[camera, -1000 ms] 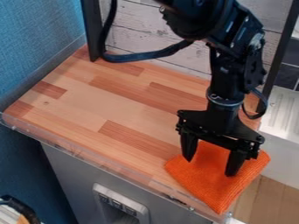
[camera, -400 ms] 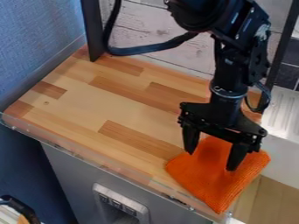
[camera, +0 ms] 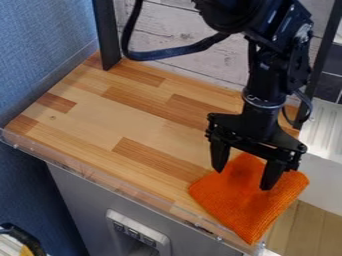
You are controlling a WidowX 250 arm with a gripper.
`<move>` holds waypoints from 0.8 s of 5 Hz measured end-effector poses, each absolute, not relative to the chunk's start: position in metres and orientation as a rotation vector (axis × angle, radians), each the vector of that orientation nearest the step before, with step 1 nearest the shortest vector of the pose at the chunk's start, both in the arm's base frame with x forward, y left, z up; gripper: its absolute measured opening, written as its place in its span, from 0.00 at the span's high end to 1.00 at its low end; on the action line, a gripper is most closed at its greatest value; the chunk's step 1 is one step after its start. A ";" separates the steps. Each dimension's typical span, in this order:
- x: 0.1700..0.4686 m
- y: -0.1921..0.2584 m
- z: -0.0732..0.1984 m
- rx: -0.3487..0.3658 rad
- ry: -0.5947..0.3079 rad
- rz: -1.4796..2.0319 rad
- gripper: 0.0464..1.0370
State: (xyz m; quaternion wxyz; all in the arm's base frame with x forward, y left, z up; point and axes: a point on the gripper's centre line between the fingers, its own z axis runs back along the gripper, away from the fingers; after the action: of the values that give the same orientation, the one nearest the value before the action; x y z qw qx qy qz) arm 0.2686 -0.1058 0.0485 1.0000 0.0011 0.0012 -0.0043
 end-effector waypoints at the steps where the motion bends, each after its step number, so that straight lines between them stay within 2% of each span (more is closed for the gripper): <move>1: 0.269 -0.105 0.045 0.007 0.009 -0.010 0.04; 4: 0.273 -0.107 0.041 0.001 -0.010 -0.013 0.04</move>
State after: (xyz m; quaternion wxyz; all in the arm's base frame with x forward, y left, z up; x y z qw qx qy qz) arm 0.2728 -0.1068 0.0414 1.0000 0.0006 -0.0052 -0.0064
